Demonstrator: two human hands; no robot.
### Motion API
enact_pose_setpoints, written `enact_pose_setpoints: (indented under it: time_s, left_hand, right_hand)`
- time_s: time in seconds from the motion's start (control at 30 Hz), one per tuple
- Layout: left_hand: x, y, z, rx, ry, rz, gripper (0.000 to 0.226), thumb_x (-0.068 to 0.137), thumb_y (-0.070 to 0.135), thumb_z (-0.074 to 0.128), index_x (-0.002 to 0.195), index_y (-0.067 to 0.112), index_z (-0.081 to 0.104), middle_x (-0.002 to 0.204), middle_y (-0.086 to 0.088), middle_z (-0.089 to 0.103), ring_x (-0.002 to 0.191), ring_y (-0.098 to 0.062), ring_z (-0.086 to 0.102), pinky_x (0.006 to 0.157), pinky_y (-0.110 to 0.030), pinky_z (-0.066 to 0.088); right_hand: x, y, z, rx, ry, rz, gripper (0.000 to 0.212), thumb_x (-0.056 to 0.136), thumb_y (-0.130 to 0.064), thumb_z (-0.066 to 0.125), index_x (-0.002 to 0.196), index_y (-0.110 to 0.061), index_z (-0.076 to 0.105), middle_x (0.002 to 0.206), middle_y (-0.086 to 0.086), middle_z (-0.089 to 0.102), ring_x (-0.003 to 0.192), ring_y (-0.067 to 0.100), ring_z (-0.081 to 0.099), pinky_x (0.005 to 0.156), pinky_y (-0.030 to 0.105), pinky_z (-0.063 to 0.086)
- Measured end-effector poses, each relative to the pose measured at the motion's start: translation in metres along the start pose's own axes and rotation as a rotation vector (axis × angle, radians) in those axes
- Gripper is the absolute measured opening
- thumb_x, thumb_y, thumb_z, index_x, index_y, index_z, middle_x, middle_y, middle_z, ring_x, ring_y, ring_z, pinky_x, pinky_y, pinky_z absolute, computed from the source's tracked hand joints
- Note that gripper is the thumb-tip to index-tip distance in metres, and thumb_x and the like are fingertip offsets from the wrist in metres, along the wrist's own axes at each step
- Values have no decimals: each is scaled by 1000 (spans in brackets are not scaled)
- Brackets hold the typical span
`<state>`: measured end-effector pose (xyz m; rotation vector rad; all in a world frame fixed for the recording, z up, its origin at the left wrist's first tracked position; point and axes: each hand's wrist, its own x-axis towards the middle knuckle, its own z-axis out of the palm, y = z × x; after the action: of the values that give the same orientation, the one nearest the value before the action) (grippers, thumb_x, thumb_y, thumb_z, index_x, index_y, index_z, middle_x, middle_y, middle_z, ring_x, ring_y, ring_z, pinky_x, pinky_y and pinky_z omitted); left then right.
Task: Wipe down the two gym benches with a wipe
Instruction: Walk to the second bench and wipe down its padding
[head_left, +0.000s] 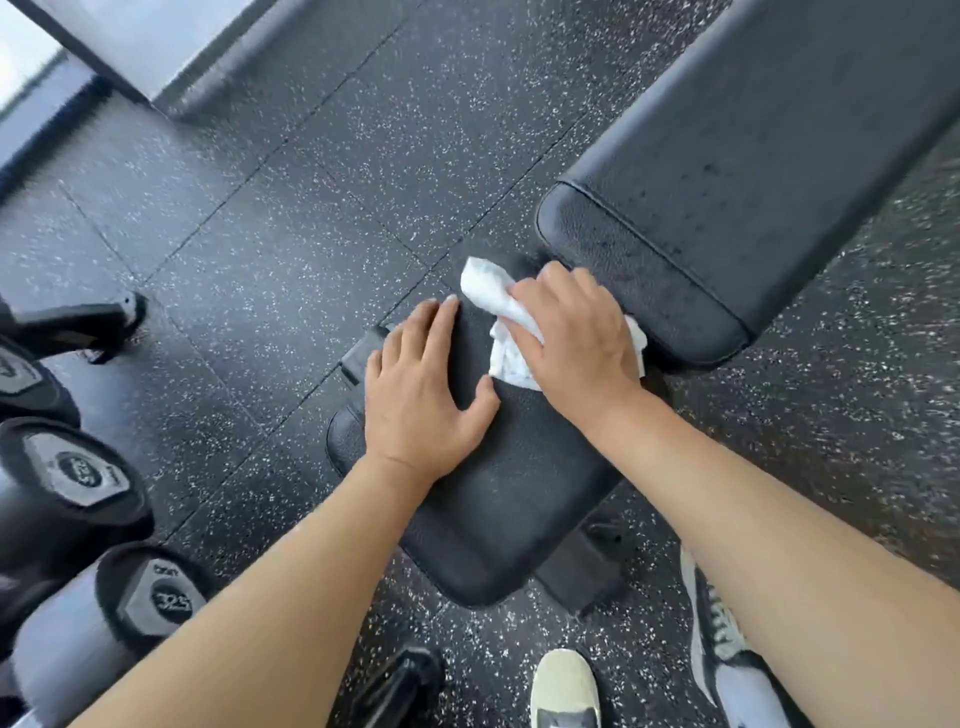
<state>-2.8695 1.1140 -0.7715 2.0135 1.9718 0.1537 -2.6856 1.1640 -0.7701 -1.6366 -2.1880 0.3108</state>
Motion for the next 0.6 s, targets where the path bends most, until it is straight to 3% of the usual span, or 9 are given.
enact_pose_setpoints:
  time_s: [0.1,0.17,0.3,0.37,0.5,0.6]
  left_hand:
    - [-24,-3,-7,101,-102,215,81,91,52,49,166,29,28,175,-3,16,161,-35,15,125,-63,19]
    - [-50,-2,-1,118,-104,297,78,92,47,50,166,31,27,177,1,12,163,-30,6,126,-65,15]
    - [-73,2,10,92,2,267,76,91,41,50,164,34,33,176,5,17,163,-23,12,128,-59,19]
    - [-71,2,15,113,28,270,75,90,41,49,163,34,35,175,4,20,163,-24,15,128,-58,19]
    - [-71,4,18,118,52,266,74,90,41,46,163,34,35,174,4,22,163,-23,14,130,-55,16]
    - [-72,1,21,124,63,270,73,91,38,46,163,33,35,174,4,23,163,-22,15,130,-53,16]
  right_hand:
    - [-62,-3,-17,-22,-21,72,27,94,-36,60,107,-14,69,95,8,59,84,34,55,69,48,47]
    - [-117,-9,-20,34,-8,110,23,90,-29,67,108,-14,68,93,6,57,81,31,53,66,45,46]
    - [-208,-28,-11,233,-11,224,33,92,-35,53,120,-18,55,100,0,51,87,25,52,75,36,43]
    - [-216,-26,0,339,14,342,34,94,-36,53,123,-18,55,105,1,52,94,26,55,80,38,44]
    - [-172,-16,11,580,342,608,26,99,-31,56,118,-15,51,109,2,52,96,22,51,82,36,43]
    - [-132,12,16,588,562,780,25,101,-36,56,111,-13,54,106,-1,52,95,18,50,80,29,39]
